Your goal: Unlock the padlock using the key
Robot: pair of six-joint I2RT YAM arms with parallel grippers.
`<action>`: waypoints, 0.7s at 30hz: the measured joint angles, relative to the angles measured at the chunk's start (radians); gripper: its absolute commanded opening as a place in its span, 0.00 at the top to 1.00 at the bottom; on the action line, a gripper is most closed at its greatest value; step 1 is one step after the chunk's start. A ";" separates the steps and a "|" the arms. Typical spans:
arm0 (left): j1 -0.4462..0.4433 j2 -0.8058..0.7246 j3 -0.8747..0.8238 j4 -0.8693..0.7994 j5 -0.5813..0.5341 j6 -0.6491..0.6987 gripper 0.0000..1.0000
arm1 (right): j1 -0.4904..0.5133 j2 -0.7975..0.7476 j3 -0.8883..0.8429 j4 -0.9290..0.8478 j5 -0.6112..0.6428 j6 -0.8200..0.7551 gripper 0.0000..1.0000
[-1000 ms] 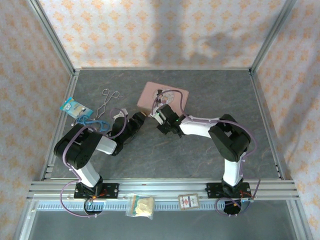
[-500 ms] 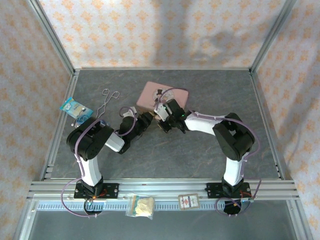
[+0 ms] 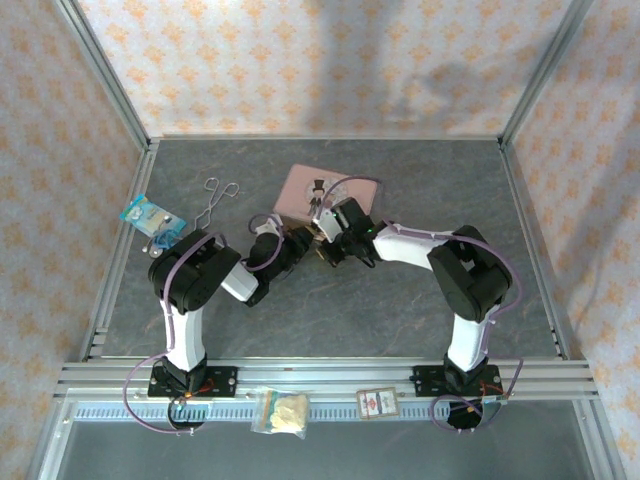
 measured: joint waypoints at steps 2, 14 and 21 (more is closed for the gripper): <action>0.000 0.008 0.002 0.011 0.001 0.000 0.88 | -0.003 -0.002 -0.005 0.005 -0.007 0.008 1.00; -0.006 0.024 0.001 0.058 0.004 -0.021 0.69 | -0.064 -0.021 -0.014 0.002 -0.194 0.108 1.00; -0.011 0.043 0.001 0.114 0.008 -0.039 0.83 | -0.084 -0.021 -0.014 -0.008 -0.267 0.150 1.00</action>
